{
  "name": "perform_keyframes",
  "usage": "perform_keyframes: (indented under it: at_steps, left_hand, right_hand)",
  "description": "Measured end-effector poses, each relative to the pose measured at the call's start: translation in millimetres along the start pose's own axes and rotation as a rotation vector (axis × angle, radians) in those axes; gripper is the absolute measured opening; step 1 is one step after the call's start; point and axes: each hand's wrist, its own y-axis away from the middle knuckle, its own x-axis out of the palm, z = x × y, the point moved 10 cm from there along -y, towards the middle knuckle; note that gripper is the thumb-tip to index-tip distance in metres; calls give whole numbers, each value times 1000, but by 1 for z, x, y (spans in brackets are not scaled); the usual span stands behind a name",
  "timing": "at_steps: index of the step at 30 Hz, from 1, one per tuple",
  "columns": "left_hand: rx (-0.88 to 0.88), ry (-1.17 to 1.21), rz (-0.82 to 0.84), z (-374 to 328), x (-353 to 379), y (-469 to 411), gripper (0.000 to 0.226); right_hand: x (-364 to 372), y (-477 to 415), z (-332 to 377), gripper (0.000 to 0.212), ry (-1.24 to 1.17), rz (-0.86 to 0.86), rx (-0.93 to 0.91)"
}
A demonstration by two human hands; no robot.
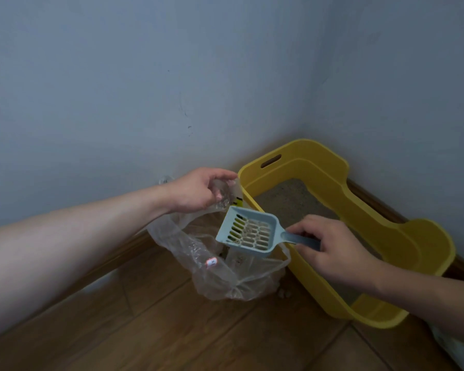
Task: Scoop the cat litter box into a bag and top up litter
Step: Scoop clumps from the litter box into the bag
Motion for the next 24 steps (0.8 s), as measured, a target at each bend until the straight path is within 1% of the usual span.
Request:
perform_keyframes:
  at_steps: [3, 10, 13, 20, 24]
  left_hand:
    - [5, -4, 16, 4, -2, 4, 78]
    - [44, 18, 20, 7, -5, 13, 79]
    - [58, 36, 20, 8, -6, 14, 82]
    - [74, 92, 16, 17, -8, 12, 83]
    - [64, 117, 11, 27, -11, 11, 82]
  right_hand:
    - [9, -6, 7, 28, 10, 35, -13]
    - [29, -22, 21, 31, 30, 121, -60]
    - [37, -30, 23, 32, 53, 132, -65]
    - [48, -50, 30, 27, 49, 160, -54]
    - [61, -56, 29, 28, 63, 197, -61]
